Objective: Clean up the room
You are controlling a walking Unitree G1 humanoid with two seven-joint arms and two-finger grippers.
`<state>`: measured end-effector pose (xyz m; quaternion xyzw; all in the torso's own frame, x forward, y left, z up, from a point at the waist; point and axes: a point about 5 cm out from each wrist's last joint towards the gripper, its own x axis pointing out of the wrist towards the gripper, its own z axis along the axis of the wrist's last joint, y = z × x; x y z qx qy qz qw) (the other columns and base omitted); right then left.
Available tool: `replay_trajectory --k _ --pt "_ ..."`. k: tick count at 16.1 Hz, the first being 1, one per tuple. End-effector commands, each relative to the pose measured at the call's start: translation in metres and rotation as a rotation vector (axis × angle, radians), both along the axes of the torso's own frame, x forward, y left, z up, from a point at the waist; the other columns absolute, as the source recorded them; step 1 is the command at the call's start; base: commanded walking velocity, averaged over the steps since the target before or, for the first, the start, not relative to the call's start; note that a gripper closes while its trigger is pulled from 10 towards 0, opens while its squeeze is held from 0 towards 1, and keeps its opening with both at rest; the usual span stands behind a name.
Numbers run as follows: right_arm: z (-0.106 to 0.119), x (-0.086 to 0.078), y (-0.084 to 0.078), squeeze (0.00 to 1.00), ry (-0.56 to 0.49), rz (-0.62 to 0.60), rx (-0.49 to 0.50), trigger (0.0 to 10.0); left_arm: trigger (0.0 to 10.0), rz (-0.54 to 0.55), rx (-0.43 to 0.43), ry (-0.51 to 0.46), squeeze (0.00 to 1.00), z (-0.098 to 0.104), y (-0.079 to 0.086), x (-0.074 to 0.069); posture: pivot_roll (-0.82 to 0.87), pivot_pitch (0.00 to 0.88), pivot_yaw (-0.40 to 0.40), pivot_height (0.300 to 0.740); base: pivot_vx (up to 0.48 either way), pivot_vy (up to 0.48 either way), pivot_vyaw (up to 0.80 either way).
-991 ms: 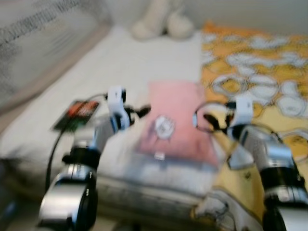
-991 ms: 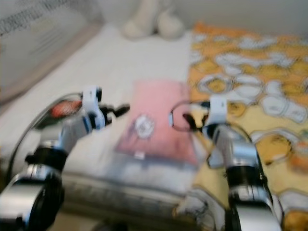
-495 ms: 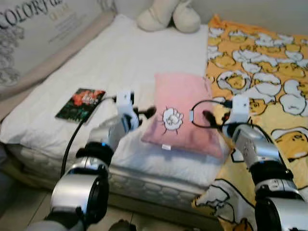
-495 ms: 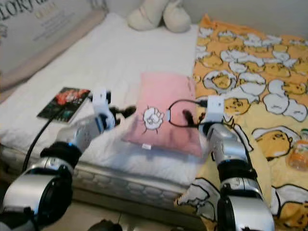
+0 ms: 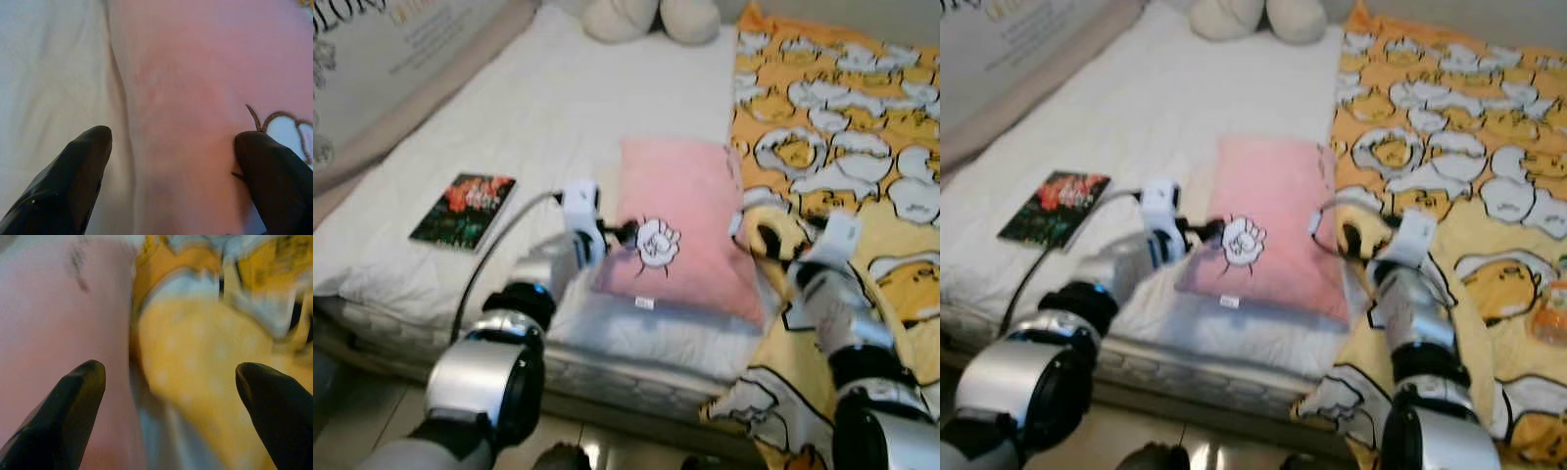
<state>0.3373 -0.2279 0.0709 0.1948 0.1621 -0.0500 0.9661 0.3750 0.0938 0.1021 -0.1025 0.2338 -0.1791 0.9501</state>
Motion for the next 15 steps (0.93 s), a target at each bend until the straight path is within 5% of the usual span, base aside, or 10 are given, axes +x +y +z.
replay_trajectory --k 1,2,6,8,9,15 --pt "-0.004 0.002 0.009 0.00 0.022 0.021 0.068 10.0 10.0 0.006 0.013 -0.028 0.00 0.008 -0.005 0.005 -0.05 0.101 0.051 0.740 0.000 0.000 0.00" --pt "-0.009 0.005 0.023 0.00 0.041 0.052 0.101 10.0 10.0 0.024 -0.016 -0.032 0.00 0.011 -0.008 0.006 -0.05 0.113 0.057 0.740 0.000 0.000 0.00" --pt "-0.009 0.005 0.023 0.00 0.041 0.052 0.101 10.0 10.0 0.024 -0.016 -0.032 0.00 0.011 -0.008 0.006 -0.05 0.113 0.057 0.740 0.000 0.000 0.00" --pt "-0.010 0.014 0.073 0.00 0.051 0.137 0.178 10.0 10.0 0.012 -0.059 -0.004 0.00 0.006 -0.020 0.002 -0.05 0.141 0.060 0.740 0.000 0.000 0.00" --pt "-0.010 0.014 0.079 0.00 0.052 0.145 0.186 10.0 10.0 0.002 -0.062 0.007 0.00 0.004 -0.023 0.001 -0.05 0.141 0.060 0.740 0.000 0.000 0.00" --pt "-0.005 0.019 0.083 0.00 0.018 0.162 0.168 10.0 10.0 0.033 -0.086 0.134 0.00 -0.028 -0.027 -0.018 -0.05 0.145 0.045 0.740 0.000 0.000 0.00"
